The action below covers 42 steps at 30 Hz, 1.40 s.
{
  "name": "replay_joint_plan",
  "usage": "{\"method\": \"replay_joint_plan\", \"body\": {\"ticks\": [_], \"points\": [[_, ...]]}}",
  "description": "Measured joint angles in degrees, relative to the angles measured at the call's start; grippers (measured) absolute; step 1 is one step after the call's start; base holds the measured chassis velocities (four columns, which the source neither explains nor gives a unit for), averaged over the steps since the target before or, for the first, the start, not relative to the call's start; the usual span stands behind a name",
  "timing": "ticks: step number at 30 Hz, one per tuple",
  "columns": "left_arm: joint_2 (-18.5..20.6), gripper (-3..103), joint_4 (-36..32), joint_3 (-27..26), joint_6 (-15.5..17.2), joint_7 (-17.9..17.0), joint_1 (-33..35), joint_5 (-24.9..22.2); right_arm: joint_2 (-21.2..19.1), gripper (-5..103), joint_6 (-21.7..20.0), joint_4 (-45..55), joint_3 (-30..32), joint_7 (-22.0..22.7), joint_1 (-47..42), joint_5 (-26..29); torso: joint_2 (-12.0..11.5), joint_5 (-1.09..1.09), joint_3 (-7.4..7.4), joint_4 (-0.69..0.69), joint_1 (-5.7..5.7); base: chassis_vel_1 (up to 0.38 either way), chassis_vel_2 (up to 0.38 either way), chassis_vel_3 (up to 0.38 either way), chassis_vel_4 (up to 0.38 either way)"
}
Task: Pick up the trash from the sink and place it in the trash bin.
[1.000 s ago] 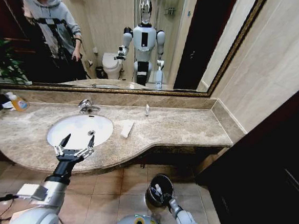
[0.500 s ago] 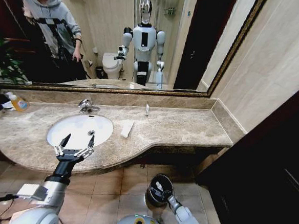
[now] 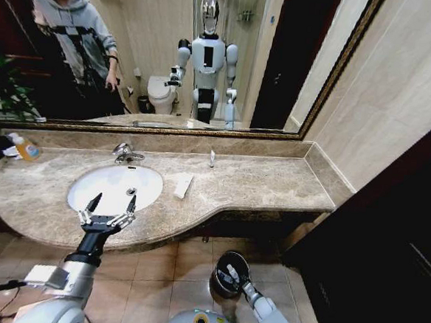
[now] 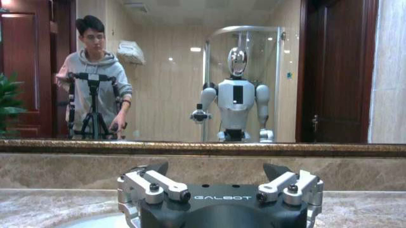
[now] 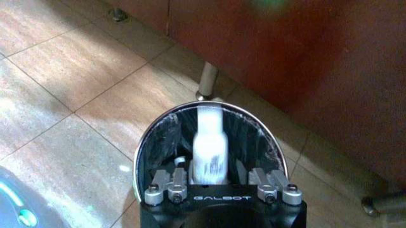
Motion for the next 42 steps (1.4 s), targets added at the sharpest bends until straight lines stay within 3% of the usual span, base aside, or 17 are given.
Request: {"method": "replay_joint_plan", "body": {"ticks": [4, 6, 13, 28, 30, 31, 34, 39, 42], "points": [[0.0, 100, 0.0, 0.0, 0.0, 0.0, 0.0, 0.0, -0.3, 65, 0.0, 0.6, 0.0, 0.0, -0.3, 0.8, 0.0, 0.00, 0.00, 0.00, 0.00, 0.000, 0.000, 0.000, 0.000], [0.0, 100, 0.0, 0.0, 0.0, 0.0, 0.0, 0.0, -0.3, 65, 0.0, 0.8, 0.0, 0.0, -0.4, 0.9, 0.0, 0.00, 0.00, 0.00, 0.00, 0.000, 0.000, 0.000, 0.000], [0.0, 100, 0.0, 0.0, 0.0, 0.0, 0.0, 0.0, -0.4, 97, 0.0, 1.6, 0.0, 0.0, -1.0, 1.1, 0.0, 0.00, 0.00, 0.00, 0.00, 0.000, 0.000, 0.000, 0.000], [0.0, 100, 0.0, 0.0, 0.0, 0.0, 0.0, 0.0, -0.6, 100, -0.6, 6.0, 0.2, -0.7, -2.9, 2.8, 0.0, 0.00, 0.00, 0.00, 0.00, 0.000, 0.000, 0.000, 0.000], [0.0, 100, 0.0, 0.0, 0.0, 0.0, 0.0, 0.0, -1.5, 100, -1.2, 11.5, 0.5, -0.7, -5.4, 9.4, 0.0, 0.01, 0.00, 0.00, 0.00, 0.000, 0.000, 0.000, 0.000], [0.0, 100, 0.0, 0.0, 0.0, 0.0, 0.0, 0.0, -1.5, 100, -1.2, 11.5, 0.5, -0.7, -5.4, 9.4, 0.0, 0.01, 0.00, 0.00, 0.00, 0.000, 0.000, 0.000, 0.000], [0.0, 100, 0.0, 0.0, 0.0, 0.0, 0.0, 0.0, -2.9, 100, -2.4, 21.4, 2.7, 0.2, -10.2, 16.3, 0.0, 0.00, 0.00, 0.00, 0.00, 0.000, 0.000, 0.000, 0.000], [0.0, 100, 0.0, 0.0, 0.0, 0.0, 0.0, 0.0, -3.1, 100, -0.3, 32.0, 9.9, 0.8, -16.6, 18.5, 0.0, 0.00, -0.01, 0.00, -0.01, 0.000, 0.000, 0.000, 0.000], [0.0, 100, 0.0, 0.0, 0.0, 0.0, 0.0, 0.0, -4.2, 100, 0.0, 40.3, 14.1, 0.8, -22.3, 23.5, 0.0, 0.00, -0.01, -0.01, -0.01, 0.000, 0.000, 0.000, 0.000]]}}
